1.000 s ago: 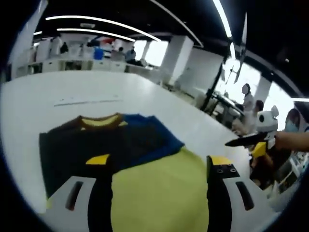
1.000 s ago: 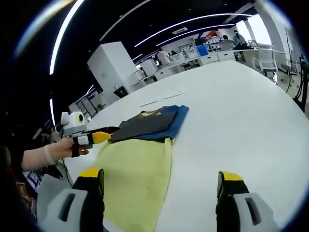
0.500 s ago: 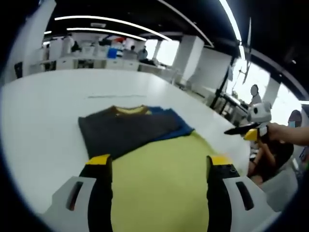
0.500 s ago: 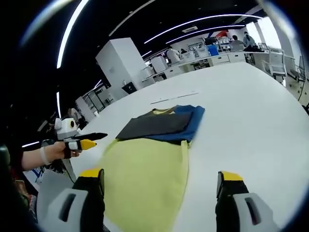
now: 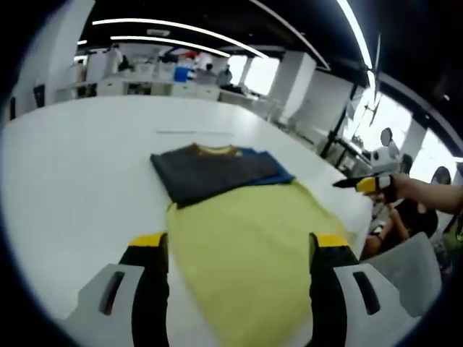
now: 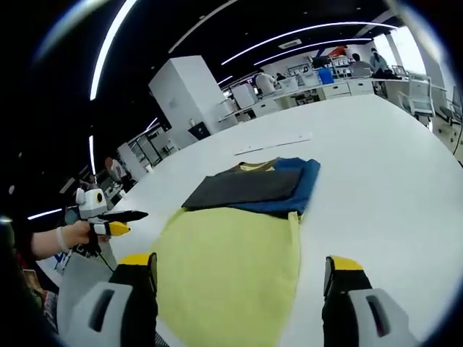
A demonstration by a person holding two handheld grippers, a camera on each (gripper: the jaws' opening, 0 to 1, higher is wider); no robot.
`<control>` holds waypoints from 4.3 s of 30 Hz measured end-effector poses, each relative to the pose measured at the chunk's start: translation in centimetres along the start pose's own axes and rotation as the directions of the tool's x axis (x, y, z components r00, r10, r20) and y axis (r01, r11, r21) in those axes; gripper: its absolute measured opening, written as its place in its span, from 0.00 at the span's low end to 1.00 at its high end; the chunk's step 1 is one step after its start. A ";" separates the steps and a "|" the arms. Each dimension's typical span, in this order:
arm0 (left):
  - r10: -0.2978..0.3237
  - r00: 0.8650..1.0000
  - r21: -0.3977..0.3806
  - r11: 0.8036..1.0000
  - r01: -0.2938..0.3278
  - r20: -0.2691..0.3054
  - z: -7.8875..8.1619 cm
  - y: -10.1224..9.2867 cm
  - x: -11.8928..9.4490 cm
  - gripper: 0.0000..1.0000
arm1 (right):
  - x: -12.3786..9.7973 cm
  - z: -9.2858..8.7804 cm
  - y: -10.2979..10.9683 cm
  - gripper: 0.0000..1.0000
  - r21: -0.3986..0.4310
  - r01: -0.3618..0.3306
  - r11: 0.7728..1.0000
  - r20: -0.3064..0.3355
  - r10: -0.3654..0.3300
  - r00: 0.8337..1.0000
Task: Fold the garment on the visible template until the final outline fits inside the template.
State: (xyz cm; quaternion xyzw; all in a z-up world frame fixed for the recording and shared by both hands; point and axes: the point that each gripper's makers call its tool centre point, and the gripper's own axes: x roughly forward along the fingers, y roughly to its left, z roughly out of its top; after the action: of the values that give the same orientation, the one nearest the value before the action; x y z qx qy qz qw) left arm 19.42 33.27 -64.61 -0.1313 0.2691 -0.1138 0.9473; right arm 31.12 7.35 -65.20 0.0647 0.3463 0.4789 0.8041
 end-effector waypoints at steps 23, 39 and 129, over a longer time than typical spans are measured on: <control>-0.060 0.974 0.002 0.998 0.062 -0.218 -6.5 -0.4 -3.4 0.65 | -3.4 -5.2 -0.1 0.79 -0.020 0.033 0.999 -0.091 -0.035 0.995; -0.091 0.953 -0.147 0.988 0.050 -0.288 -9.8 -0.9 -4.7 0.48 | -5.6 -9.1 -0.2 0.48 0.048 0.014 0.999 -0.166 -0.005 0.986; -0.163 0.969 -0.292 0.951 0.104 -0.187 -0.3 -1.8 -4.8 0.00 | -7.6 -2.4 0.0 0.00 0.165 -0.057 0.985 -0.070 0.069 0.995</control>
State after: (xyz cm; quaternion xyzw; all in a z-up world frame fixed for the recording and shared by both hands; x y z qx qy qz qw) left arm 15.04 32.90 -61.98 -0.2690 0.3707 -0.1518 0.8759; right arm 27.37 0.63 -63.26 0.1231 0.4123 0.4762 0.7668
